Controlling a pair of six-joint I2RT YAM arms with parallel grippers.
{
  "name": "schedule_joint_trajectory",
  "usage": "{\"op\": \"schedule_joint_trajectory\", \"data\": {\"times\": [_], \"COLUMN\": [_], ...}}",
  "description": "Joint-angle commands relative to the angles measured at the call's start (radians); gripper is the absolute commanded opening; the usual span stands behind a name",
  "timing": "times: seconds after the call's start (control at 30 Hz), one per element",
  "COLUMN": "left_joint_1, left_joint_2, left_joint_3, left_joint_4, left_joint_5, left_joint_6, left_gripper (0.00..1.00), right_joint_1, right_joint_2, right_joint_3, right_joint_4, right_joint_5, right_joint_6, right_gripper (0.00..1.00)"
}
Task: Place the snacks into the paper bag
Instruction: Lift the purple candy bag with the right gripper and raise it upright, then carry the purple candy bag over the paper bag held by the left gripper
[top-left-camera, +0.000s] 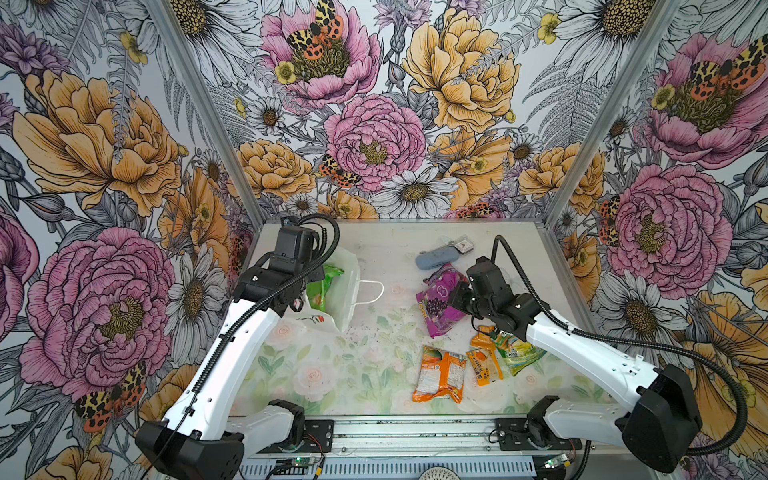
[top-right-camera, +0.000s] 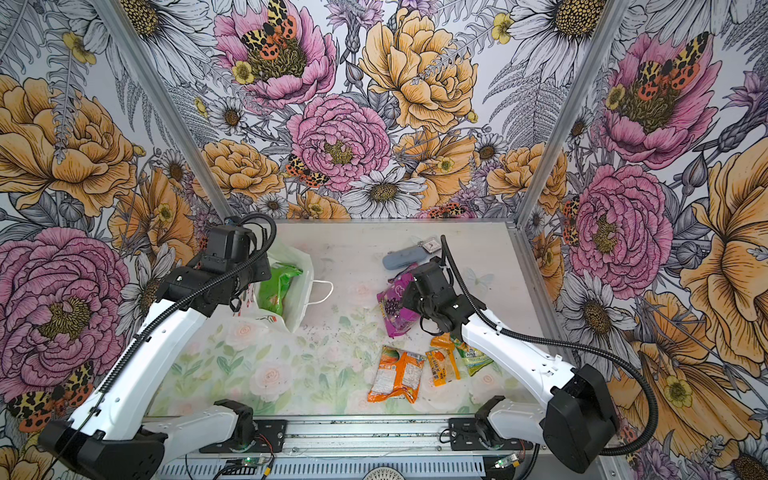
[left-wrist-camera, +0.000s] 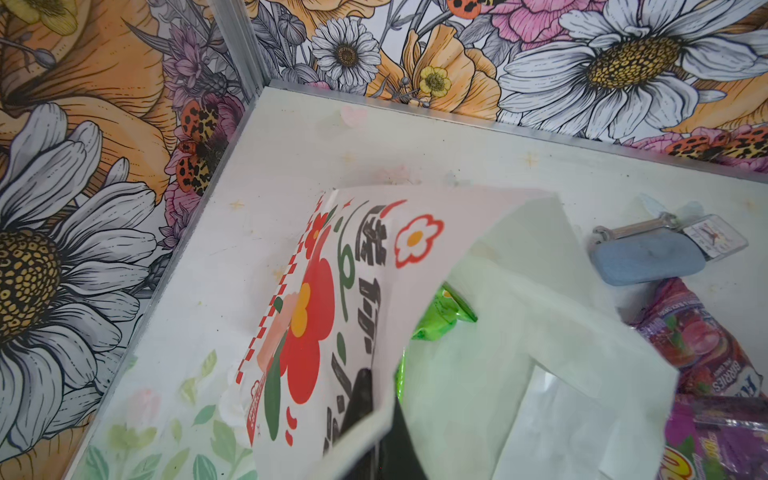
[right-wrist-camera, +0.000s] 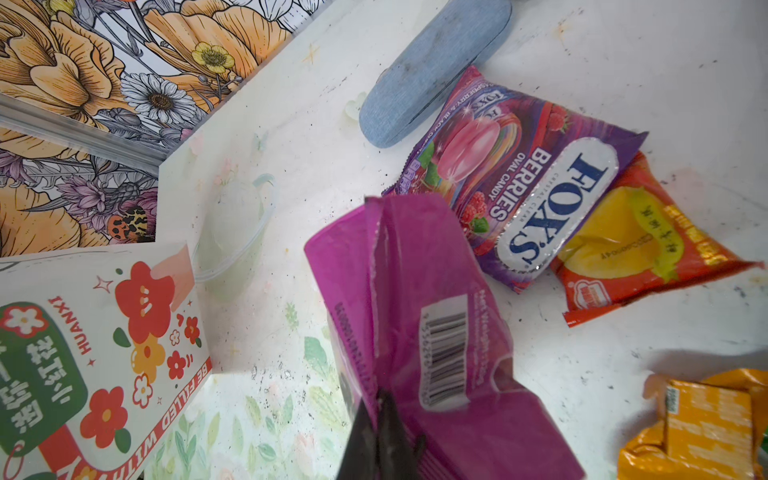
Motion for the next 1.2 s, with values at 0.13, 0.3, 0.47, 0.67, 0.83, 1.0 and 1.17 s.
{"op": "schedule_joint_trajectory", "data": {"times": [0.13,0.3,0.47,0.67,0.83,1.0,1.17], "left_joint_1": [-0.024,-0.032,-0.036,-0.051,-0.06,-0.074,-0.104], "left_joint_2": [0.045,0.072,0.091,0.118,0.142,0.172,0.201], "left_joint_3": [0.057,0.084,0.104,0.119,0.14,0.159,0.179], "left_joint_4": [0.007,0.001,-0.005,-0.006,-0.005,-0.004,-0.001], "left_joint_5": [0.08,0.087,0.093,0.094,0.093,0.094,0.091], "left_joint_6": [-0.045,-0.06,-0.069,-0.076,-0.097,-0.124,-0.151], "left_gripper": [0.0,0.0,0.0,0.0,0.0,0.0,0.0], "right_joint_1": [0.001,0.001,0.005,0.051,0.122,0.177,0.229], "right_joint_2": [-0.113,-0.154,-0.17,-0.179,-0.148,-0.092,-0.027], "right_joint_3": [0.01,0.047,0.135,0.229,0.302,0.383,0.471], "right_joint_4": [0.117,0.121,0.126,0.153,0.209,0.281,0.315], "right_joint_5": [0.019,0.016,-0.001,0.05,0.095,0.112,0.122], "right_joint_6": [0.009,0.003,0.005,0.003,0.003,0.019,0.024], "right_gripper": [0.0,0.0,0.0,0.0,0.0,0.0,0.0]}}
